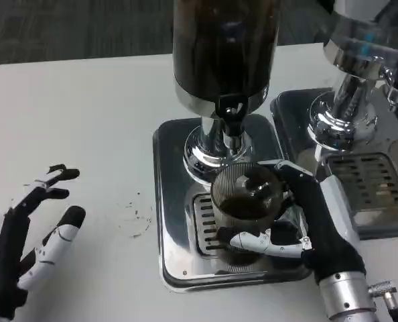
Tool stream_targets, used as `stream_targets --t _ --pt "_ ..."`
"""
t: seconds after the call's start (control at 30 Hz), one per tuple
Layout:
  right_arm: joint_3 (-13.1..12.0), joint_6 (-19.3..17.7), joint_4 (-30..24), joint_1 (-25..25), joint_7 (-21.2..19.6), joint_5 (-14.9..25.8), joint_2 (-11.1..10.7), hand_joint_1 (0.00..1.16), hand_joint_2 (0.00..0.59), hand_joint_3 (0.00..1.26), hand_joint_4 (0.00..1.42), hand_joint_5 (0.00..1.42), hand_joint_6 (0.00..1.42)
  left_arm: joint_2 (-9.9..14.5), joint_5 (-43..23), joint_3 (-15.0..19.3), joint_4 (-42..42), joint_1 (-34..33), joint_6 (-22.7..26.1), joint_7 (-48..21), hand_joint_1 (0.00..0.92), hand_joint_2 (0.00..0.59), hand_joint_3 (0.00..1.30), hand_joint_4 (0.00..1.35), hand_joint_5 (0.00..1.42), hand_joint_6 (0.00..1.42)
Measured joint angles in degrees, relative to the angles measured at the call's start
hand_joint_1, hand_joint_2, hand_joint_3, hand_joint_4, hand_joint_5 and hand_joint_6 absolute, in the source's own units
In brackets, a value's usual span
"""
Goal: Grasp the cup under the faucet to collect the drink, then remove the cup.
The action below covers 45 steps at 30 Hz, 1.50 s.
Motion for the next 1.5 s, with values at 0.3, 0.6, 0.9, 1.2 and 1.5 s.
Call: stream_targets --t 0.3,0.6,0.9,1.2,1.5 --pt "-0.6 0.7 -6.1 2.9 2.4 0.2 -0.4 0.97 0.112 0.66 0.76 0.81 0.89 0.2 0.5 -0.1 0.0 0.0 0.0 0.0 0.0 0.199 0.31 0.13 0.33 0.18" --pt "-2.2 3.1 -14.9 7.9 6.4 1.1 -2.0 0.97 0.112 0.67 0.77 0.82 0.9 1.8 2.5 -0.5 -3.9 0.9 1.8 -0.8 0.0 0.183 0.16 0.0 0.21 0.09" --pt "-2.2 4.4 -23.6 12.8 10.8 2.5 -2.3 0.95 0.102 0.68 0.8 0.84 0.92 6.0 7.0 -1.4 -13.4 4.4 6.9 -4.0 0.0 0.158 0.0 0.0 0.0 0.0" --pt "-2.4 5.1 -30.4 15.4 16.1 4.5 -4.1 0.95 0.101 0.7 0.81 0.85 0.94 10.8 15.4 -1.5 -28.1 10.5 15.2 -6.9 0.0 0.15 0.0 0.0 0.0 0.0" --pt "-3.5 6.9 -36.6 18.6 21.9 7.5 -6.8 0.94 0.099 0.7 0.82 0.86 0.94 11.2 16.8 -2.0 -34.1 16.2 19.5 -9.5 0.0 0.145 0.0 0.0 0.0 0.0"
